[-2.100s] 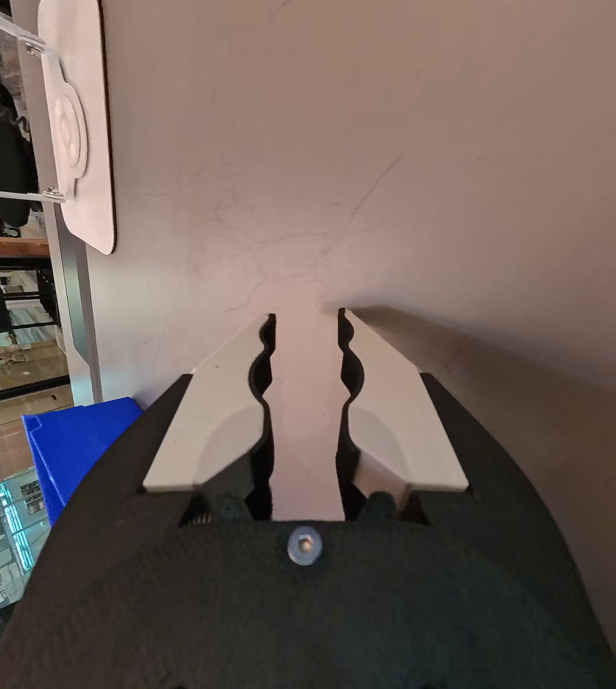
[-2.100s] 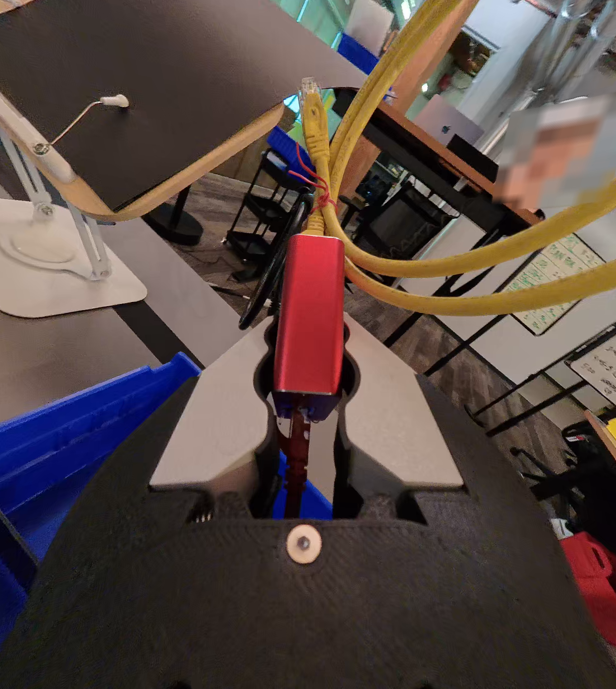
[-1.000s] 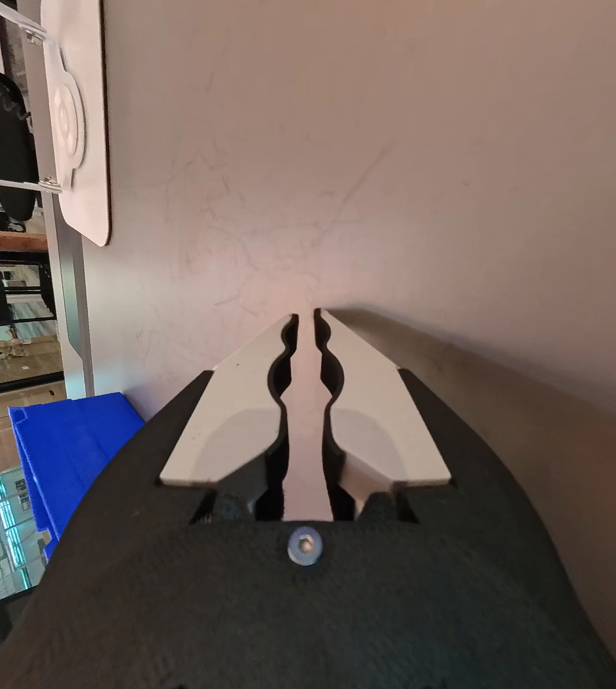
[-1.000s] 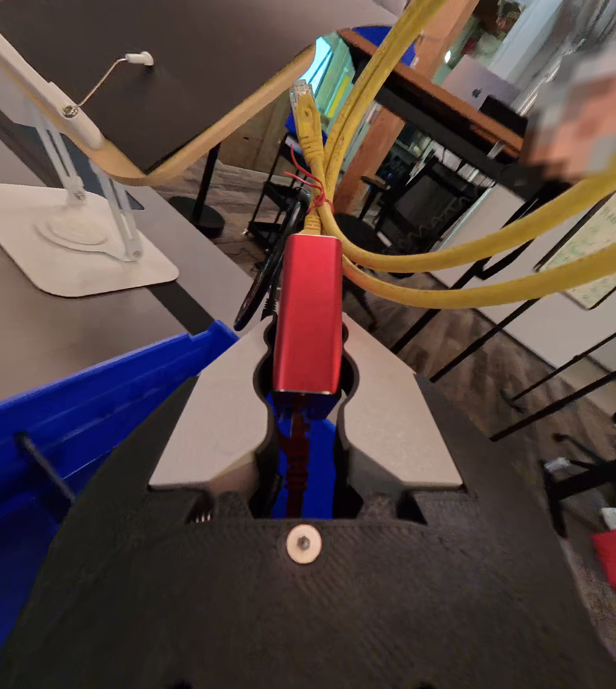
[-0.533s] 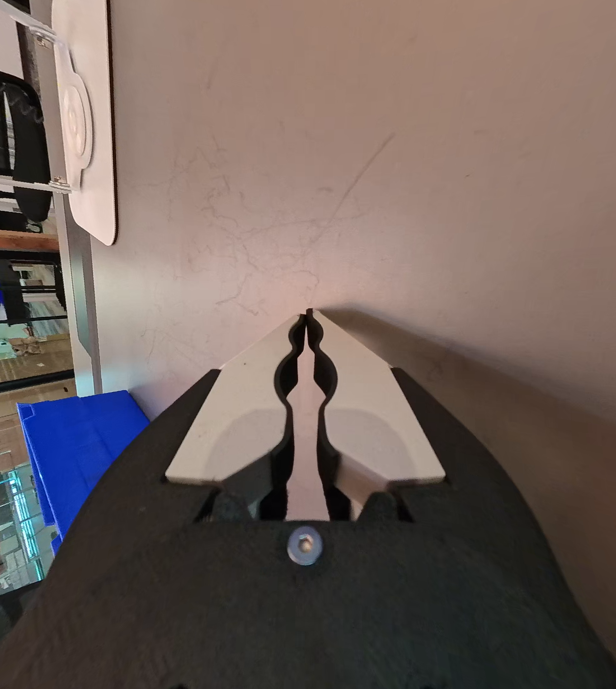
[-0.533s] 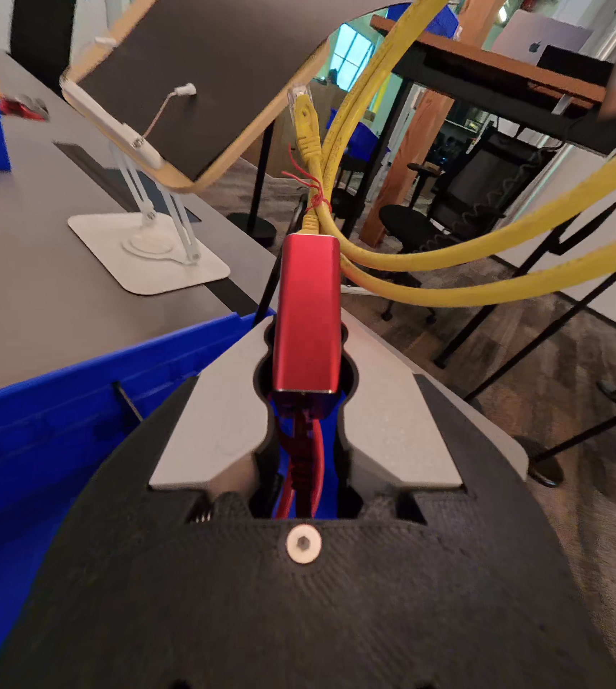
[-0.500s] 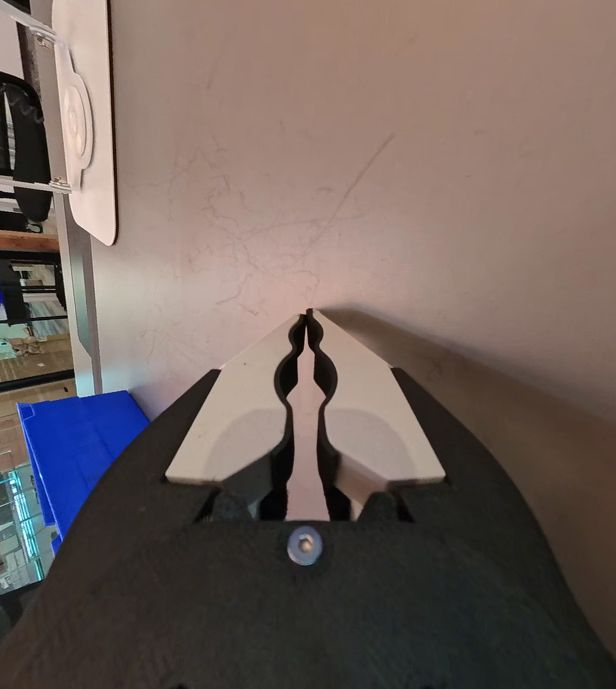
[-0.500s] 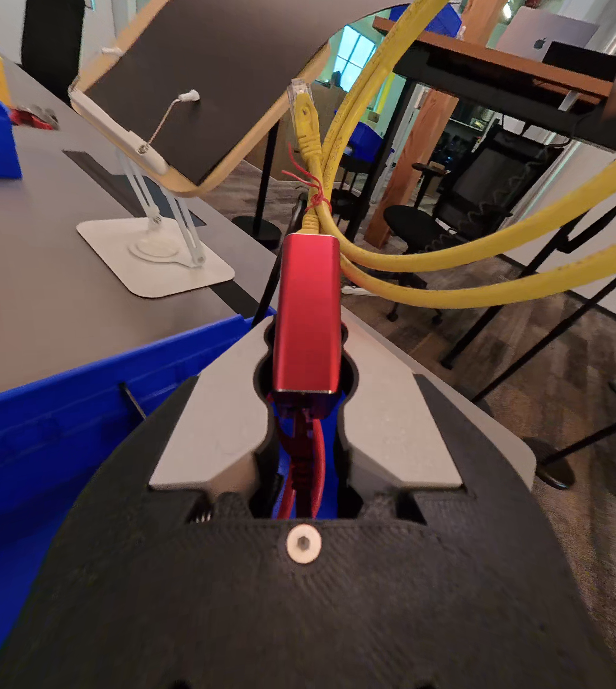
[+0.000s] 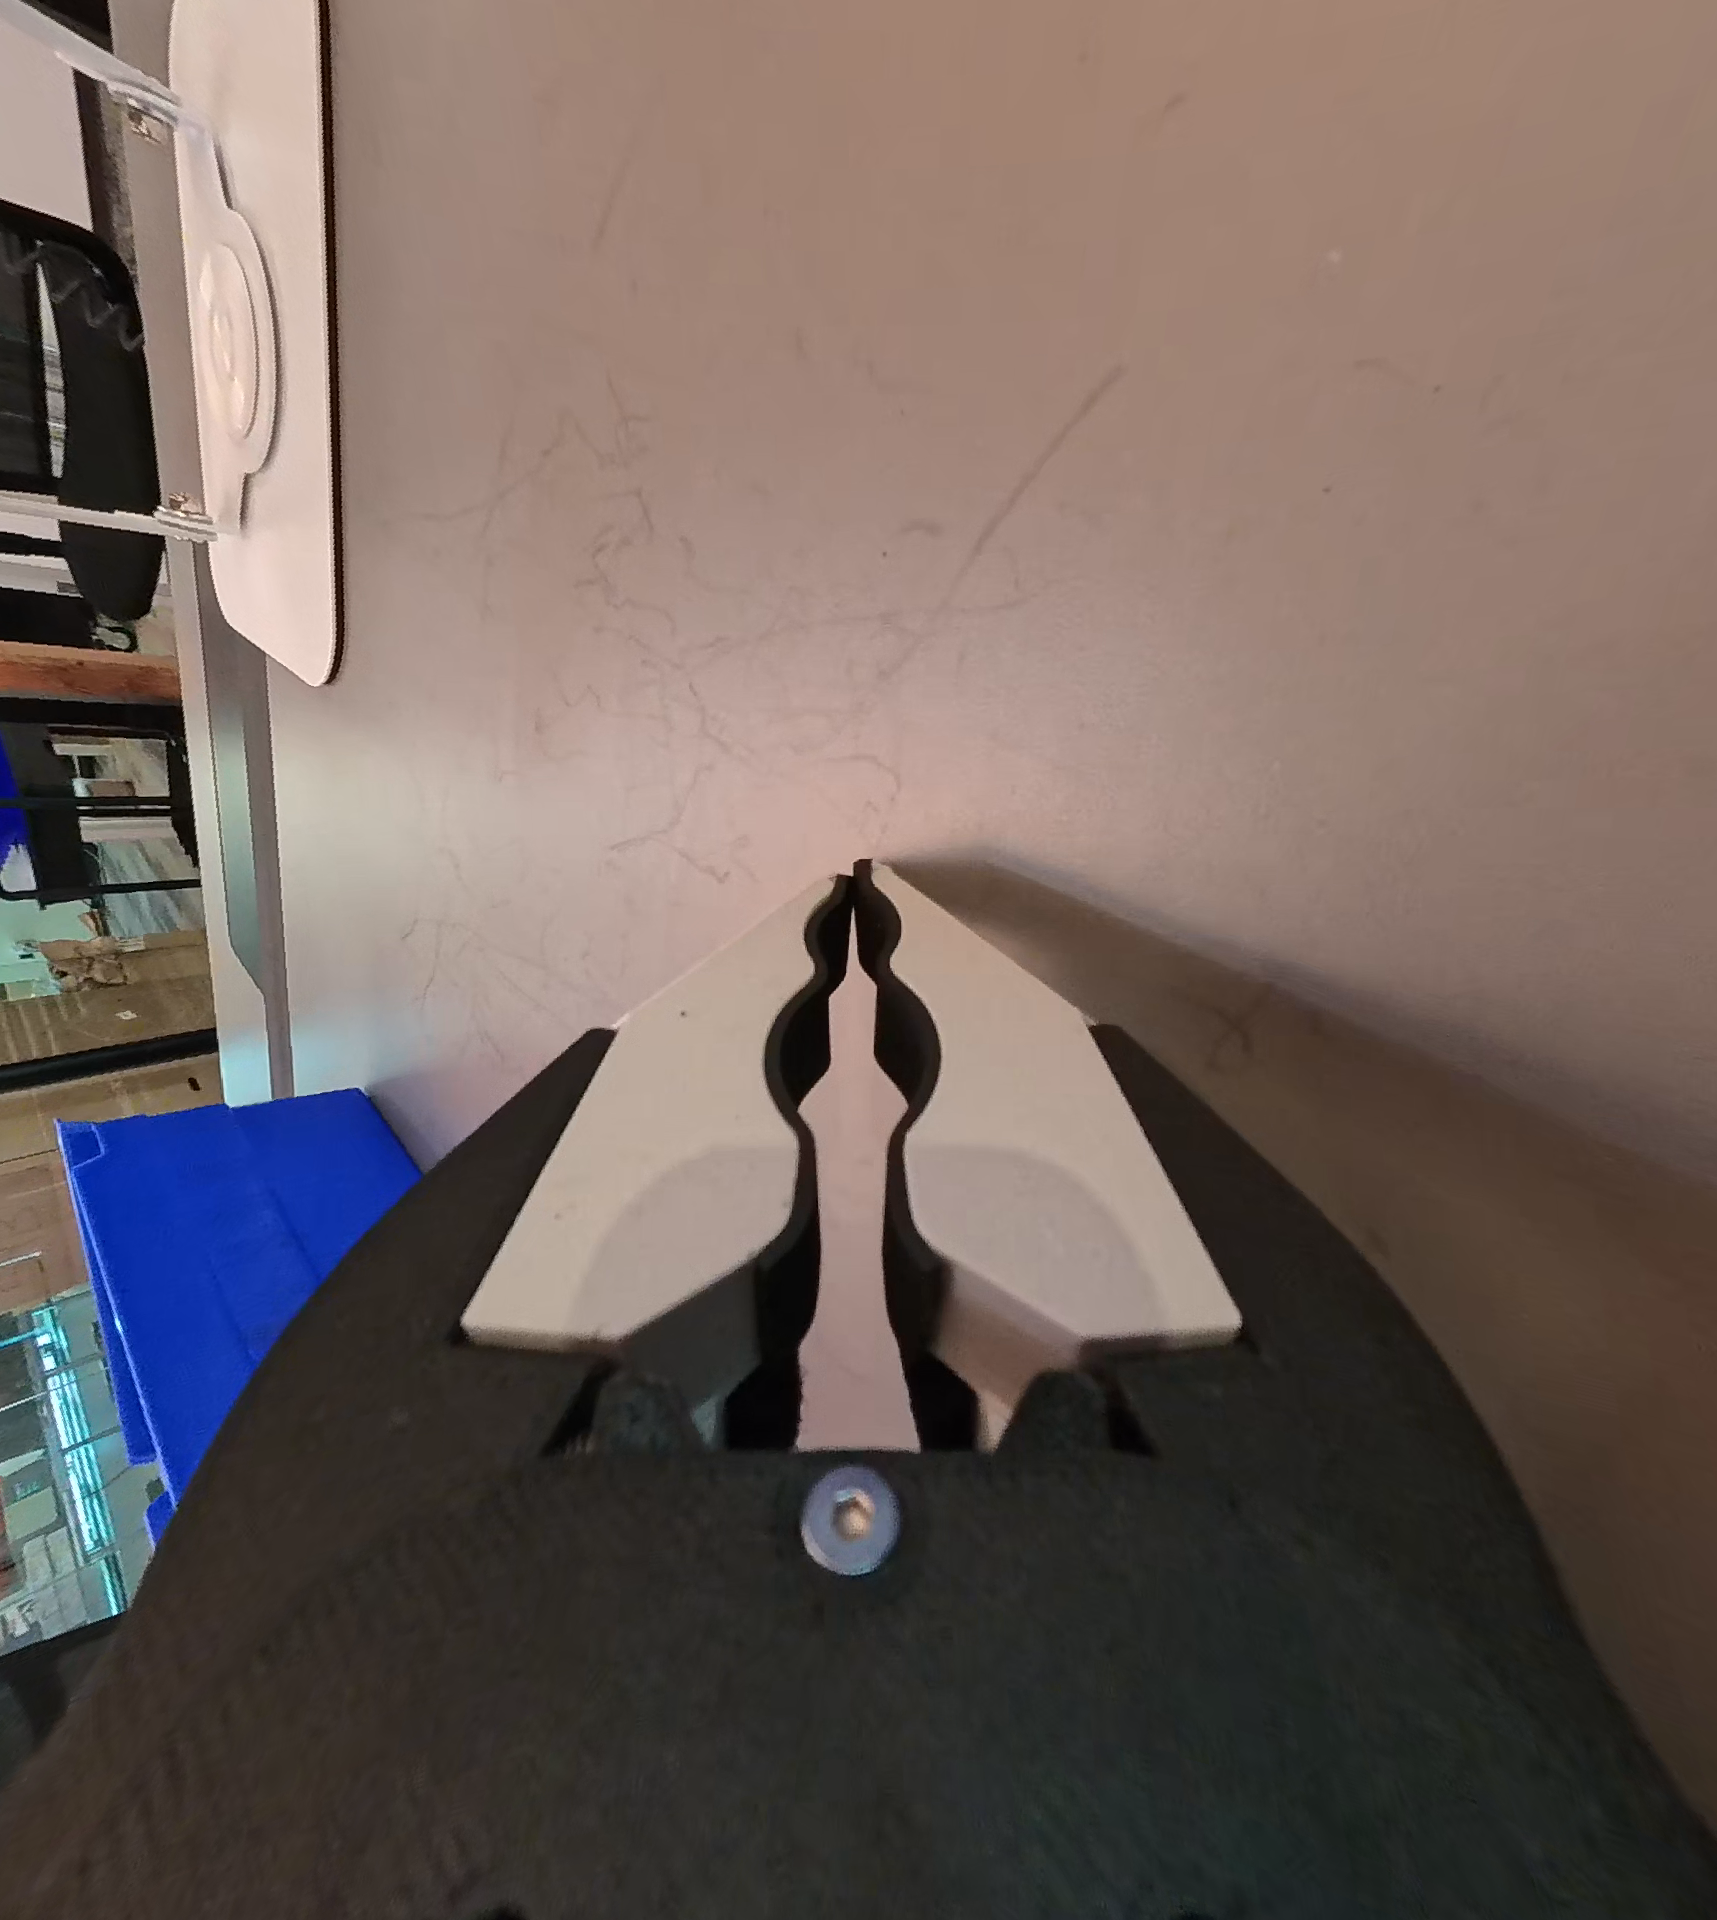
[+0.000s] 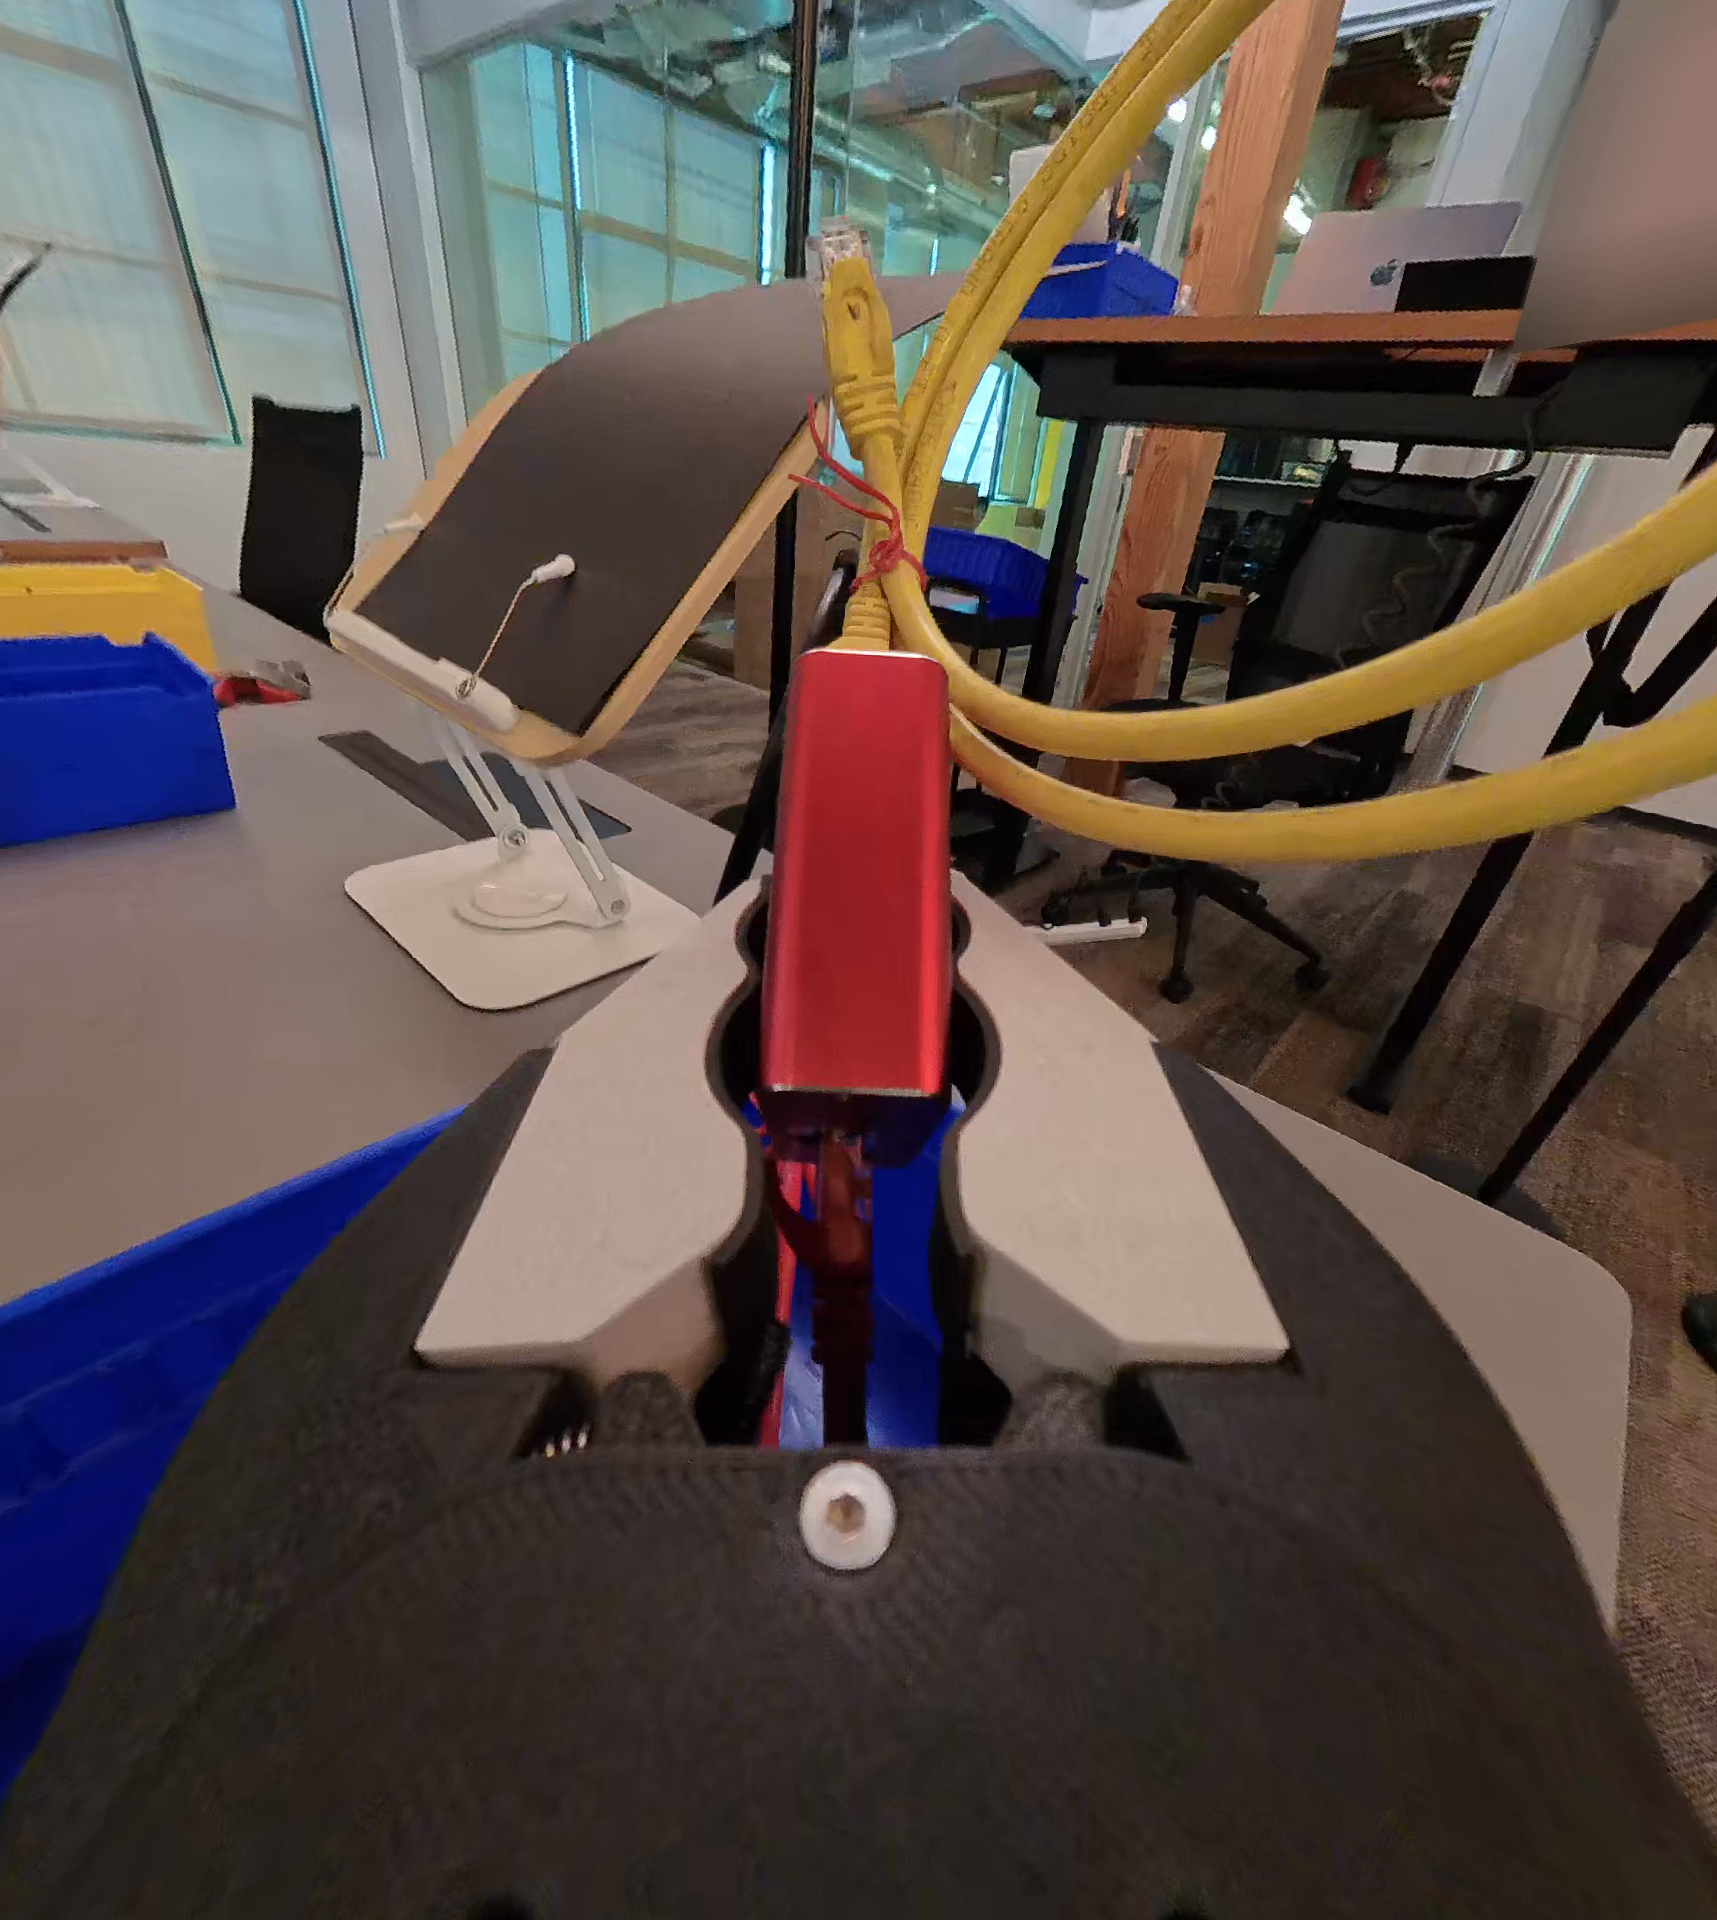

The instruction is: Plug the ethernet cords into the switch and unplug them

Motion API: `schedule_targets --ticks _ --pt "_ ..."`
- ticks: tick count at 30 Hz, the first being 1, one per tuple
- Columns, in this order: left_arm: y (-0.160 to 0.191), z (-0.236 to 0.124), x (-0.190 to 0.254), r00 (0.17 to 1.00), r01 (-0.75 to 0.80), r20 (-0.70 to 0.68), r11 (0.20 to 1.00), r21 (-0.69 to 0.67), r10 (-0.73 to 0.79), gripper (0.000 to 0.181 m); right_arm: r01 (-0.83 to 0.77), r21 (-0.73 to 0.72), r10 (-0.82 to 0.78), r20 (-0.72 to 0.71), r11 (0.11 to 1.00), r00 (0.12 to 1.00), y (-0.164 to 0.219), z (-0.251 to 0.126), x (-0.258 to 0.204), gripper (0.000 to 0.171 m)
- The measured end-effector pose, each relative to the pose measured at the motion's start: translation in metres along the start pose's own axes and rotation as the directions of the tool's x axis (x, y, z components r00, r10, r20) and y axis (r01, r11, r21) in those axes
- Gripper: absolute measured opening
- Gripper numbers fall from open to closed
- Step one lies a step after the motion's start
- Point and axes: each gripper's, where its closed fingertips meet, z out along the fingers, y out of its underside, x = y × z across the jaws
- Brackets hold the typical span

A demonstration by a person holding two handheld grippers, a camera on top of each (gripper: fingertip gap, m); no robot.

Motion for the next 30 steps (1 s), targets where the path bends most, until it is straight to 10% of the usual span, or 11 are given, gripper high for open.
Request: schedule_targets --ticks 30 --pt "0.000 0.000 0.000 1.000 -0.023 0.015 1.000 -0.014 0.023 0.000 0.066 -0.282 -0.071 -0.009 0.957 0.997 0.037 -0.017 -0.003 0.026"
